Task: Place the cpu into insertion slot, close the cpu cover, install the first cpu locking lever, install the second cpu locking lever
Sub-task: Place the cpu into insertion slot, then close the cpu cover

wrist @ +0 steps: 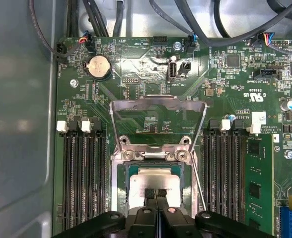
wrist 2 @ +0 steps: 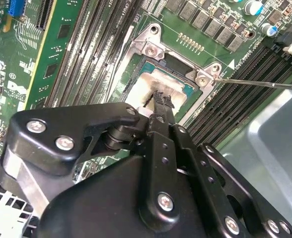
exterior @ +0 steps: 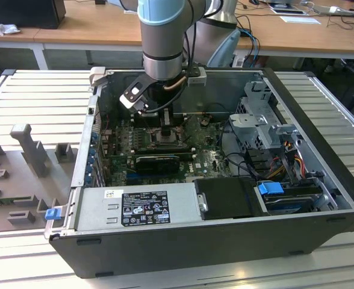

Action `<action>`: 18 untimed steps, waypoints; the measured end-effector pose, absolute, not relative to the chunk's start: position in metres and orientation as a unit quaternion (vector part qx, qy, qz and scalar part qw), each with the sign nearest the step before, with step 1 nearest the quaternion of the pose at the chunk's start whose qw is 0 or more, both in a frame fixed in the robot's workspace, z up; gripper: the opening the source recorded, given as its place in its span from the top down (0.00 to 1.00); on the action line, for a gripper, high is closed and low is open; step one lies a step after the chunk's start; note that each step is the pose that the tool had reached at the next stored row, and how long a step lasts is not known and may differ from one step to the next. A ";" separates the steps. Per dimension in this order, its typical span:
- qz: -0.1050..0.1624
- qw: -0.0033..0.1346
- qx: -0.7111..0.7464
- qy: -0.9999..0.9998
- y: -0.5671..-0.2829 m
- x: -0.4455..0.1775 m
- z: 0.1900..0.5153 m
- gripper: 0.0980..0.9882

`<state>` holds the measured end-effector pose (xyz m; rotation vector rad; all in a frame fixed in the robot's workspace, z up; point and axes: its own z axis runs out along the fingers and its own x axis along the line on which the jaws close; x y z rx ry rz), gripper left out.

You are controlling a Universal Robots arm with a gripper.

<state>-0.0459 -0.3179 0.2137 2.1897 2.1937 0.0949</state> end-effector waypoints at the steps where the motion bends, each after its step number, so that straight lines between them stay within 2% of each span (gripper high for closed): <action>1: 0.031 0.020 0.706 0.707 -0.318 -0.046 0.215 0.99; 18: 0.031 0.019 0.706 0.707 -0.318 -0.039 0.223 0.99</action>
